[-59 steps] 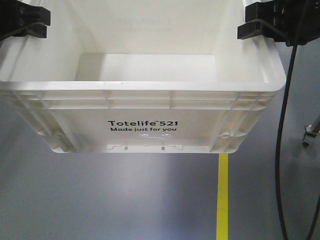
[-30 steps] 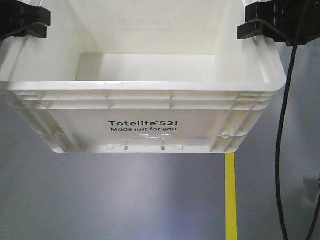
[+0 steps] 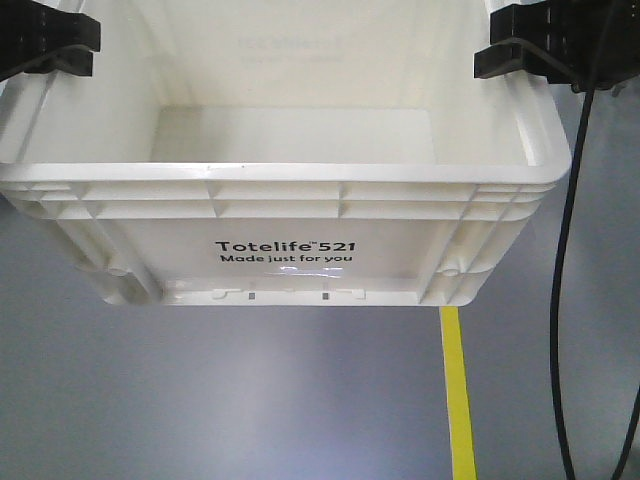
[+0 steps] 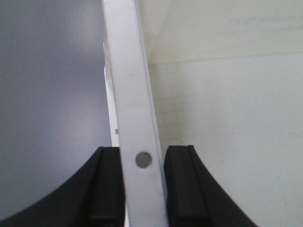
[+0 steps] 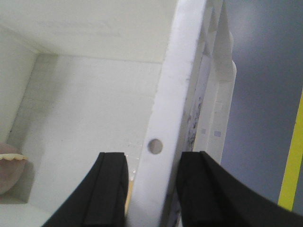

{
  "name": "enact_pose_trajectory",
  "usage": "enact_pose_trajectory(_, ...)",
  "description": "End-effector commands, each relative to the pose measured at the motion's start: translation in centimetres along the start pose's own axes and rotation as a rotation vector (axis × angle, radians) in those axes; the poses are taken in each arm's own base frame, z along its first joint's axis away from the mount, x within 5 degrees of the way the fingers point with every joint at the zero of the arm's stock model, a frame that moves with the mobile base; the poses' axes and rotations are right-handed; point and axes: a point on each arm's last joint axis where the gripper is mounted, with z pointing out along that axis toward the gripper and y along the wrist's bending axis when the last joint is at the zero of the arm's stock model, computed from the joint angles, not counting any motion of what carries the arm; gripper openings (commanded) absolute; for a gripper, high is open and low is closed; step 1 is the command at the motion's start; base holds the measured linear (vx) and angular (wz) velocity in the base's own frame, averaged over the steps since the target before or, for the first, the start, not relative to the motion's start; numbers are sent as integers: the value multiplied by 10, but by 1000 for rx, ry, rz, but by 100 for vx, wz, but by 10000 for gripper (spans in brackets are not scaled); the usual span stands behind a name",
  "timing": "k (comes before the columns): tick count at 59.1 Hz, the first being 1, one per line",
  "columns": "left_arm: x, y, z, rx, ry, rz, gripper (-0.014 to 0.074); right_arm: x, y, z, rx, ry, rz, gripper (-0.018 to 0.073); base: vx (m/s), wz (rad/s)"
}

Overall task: Place moving items into box and shelve
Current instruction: 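Hold the white tote by its rims with both grippers while driving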

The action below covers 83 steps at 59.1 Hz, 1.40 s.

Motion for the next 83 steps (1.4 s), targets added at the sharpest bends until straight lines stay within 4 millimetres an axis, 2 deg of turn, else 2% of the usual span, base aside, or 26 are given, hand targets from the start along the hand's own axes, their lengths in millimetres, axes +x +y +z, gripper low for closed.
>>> enact_pose_trajectory(1,-22,-14,-27,103,-218,-39,-16,-22,23,-32,-114,-223,28,-13,61,-22)
enact_pose_trajectory(47,-22,-14,-27,102,-218,-38,-16,-22,22,-31,-114,-221,29,-13,58,-30)
enact_pose_trajectory(83,-22,-14,-27,102,-218,-38,-16,-22,22,-31,-114,-220,29,-13,53,-44)
